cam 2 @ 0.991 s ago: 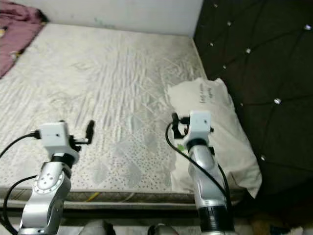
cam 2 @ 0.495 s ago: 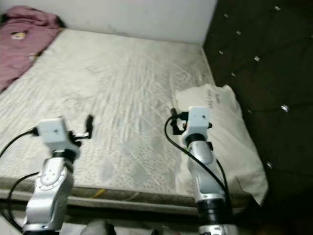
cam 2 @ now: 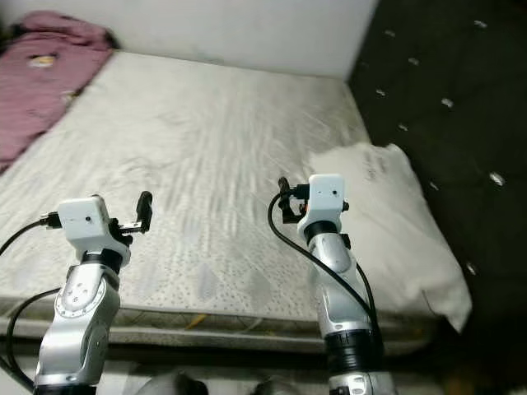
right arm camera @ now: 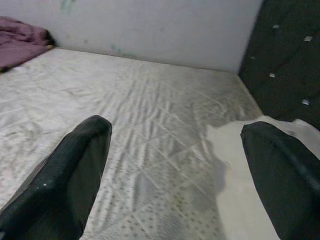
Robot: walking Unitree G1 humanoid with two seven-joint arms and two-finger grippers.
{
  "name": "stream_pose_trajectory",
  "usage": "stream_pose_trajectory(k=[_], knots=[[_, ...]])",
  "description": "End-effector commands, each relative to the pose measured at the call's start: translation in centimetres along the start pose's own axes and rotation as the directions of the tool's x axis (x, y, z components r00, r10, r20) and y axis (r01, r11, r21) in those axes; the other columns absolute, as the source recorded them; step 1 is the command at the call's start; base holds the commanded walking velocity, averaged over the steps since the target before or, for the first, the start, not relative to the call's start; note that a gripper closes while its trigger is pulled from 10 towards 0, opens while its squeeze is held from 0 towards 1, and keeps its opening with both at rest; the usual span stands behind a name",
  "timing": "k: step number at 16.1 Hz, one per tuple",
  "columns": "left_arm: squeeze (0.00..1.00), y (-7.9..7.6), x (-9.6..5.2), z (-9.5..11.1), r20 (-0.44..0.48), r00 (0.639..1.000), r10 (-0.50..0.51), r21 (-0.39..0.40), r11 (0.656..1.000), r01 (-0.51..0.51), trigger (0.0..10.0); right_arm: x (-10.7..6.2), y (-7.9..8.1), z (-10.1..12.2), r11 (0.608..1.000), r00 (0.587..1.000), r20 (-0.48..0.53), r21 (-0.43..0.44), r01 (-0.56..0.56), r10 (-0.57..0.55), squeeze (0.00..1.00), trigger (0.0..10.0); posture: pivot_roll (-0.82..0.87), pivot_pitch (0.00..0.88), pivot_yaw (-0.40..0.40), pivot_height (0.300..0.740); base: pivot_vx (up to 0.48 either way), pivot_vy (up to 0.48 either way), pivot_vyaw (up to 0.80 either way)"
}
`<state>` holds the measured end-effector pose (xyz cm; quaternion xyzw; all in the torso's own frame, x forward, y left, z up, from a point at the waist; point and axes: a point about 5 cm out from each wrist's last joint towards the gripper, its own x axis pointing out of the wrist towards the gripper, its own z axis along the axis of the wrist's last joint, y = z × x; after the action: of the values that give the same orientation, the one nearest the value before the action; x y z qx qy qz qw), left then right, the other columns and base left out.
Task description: Clean up the room
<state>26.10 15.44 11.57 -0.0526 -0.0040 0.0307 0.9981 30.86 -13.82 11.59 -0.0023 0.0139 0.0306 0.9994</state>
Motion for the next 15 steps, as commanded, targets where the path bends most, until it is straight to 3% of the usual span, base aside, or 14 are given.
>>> stream_pose_trajectory(k=[1,4,8,9,12,14,15], knots=[[0.0,0.0,-0.1,0.0,0.0,1.0,-0.001,0.007,1.0,0.001,10.0,0.0,0.0,-0.2,1.0,1.0,-0.012,0.015,-0.007,0.008,0.0,10.0,0.11,0.0,-0.08,0.74,0.0,0.48,0.0],[0.0,0.0,0.0,0.1,0.007,1.0,0.002,0.013,1.0,-0.002,10.0,-0.1,0.3,-0.3,1.0,1.0,-0.015,0.014,-0.025,0.025,0.0,10.0,0.11,0.0,-0.082,0.74,0.0,0.48,0.0],[0.0,-0.5,-0.1,0.3,0.018,1.0,-0.016,0.065,0.998,0.015,10.0,-0.2,0.7,-0.6,0.997,0.997,-0.039,0.035,-0.066,0.067,0.0,10.0,0.11,0.0,-0.086,0.74,0.0,0.0,0.0],[0.0,-0.4,-0.2,0.1,0.009,1.0,-0.022,0.033,0.999,0.022,10.0,-0.2,0.9,-0.6,0.996,0.996,-0.041,0.041,-0.077,0.079,0.0,10.0,0.11,0.0,-0.087,0.74,0.0,0.0,0.0],[0.0,0.2,-0.4,0.3,0.034,0.999,-0.031,0.072,0.997,0.029,10.0,-0.1,1.2,-0.6,0.995,0.995,-0.045,0.047,-0.092,0.094,0.0,10.0,0.11,0.0,-0.089,0.74,0.0,0.0,0.0],[0.0,0.7,-0.3,0.3,0.042,0.999,-0.022,0.033,0.999,0.021,10.0,-0.1,1.2,-0.7,0.994,0.994,-0.052,0.051,-0.097,0.1,0.0,10.0,0.12,0.0,-0.091,0.74,0.0,0.0,0.0],[0.0,1.0,-0.1,0.4,0.044,0.999,0.015,0.071,0.997,-0.018,10.0,-0.1,1.3,-0.8,0.992,0.993,-0.064,0.075,-0.099,0.104,0.0,10.0,0.12,0.0,-0.09,0.74,0.0,0.0,0.0]])
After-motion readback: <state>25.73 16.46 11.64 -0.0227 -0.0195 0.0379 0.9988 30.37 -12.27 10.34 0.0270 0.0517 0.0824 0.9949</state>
